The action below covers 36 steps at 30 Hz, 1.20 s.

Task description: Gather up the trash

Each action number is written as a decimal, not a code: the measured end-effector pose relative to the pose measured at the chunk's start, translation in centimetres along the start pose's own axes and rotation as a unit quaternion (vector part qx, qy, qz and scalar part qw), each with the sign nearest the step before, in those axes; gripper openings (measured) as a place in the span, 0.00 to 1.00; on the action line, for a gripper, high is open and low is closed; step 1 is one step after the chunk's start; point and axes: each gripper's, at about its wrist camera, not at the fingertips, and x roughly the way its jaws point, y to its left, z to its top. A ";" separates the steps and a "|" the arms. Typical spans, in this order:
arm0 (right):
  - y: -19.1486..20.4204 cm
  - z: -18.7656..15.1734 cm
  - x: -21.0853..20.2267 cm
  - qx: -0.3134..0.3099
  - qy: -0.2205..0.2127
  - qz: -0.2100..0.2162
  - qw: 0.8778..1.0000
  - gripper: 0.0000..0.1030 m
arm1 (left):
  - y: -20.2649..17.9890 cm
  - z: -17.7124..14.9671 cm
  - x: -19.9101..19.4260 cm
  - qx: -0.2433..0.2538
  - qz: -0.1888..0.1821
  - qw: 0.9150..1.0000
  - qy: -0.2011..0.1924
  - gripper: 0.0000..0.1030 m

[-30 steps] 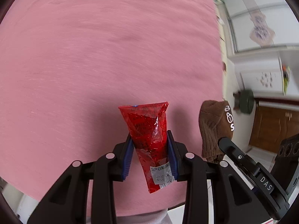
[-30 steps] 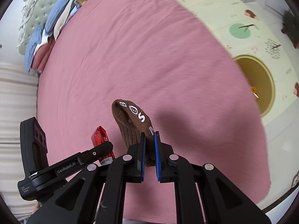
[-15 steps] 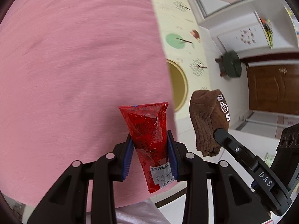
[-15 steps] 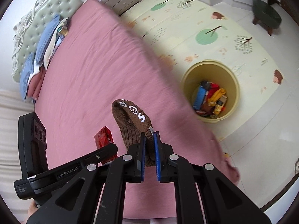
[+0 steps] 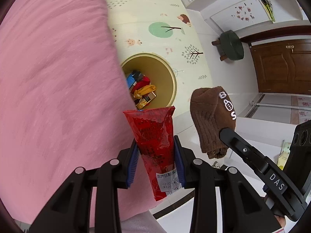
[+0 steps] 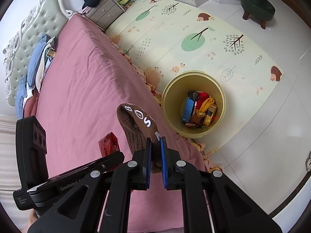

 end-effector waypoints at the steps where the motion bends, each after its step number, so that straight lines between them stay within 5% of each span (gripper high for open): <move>1: -0.2 0.5 0.0 0.001 -0.001 -0.001 1.000 0.09 | -0.3 0.4 0.2 0.003 0.003 1.000 0.001 0.34; 10: -1.2 4.5 0.6 0.001 -0.009 0.002 1.000 0.11 | -2.0 3.8 1.3 0.018 0.004 1.000 0.012 0.36; 13: -1.4 5.8 0.6 0.005 -0.015 0.006 1.000 0.13 | -2.4 4.6 1.5 0.024 0.000 1.000 0.012 0.62; 14: -1.5 6.2 0.6 0.007 -0.015 0.007 1.000 0.22 | -2.5 4.8 1.6 0.023 0.002 1.000 0.010 0.68; 17: -2.0 7.0 0.3 0.015 -0.023 0.004 1.000 0.38 | -2.9 5.2 1.9 0.032 0.013 0.999 0.016 0.75; 28: -2.5 6.6 -0.2 0.027 -0.016 0.003 1.000 0.39 | -3.2 3.5 1.3 0.051 0.019 0.998 0.026 0.80; 36: 1.0 3.8 -1.0 -0.013 -0.005 0.014 1.000 0.41 | -1.0 0.7 -1.8 0.052 0.023 0.998 0.001 0.83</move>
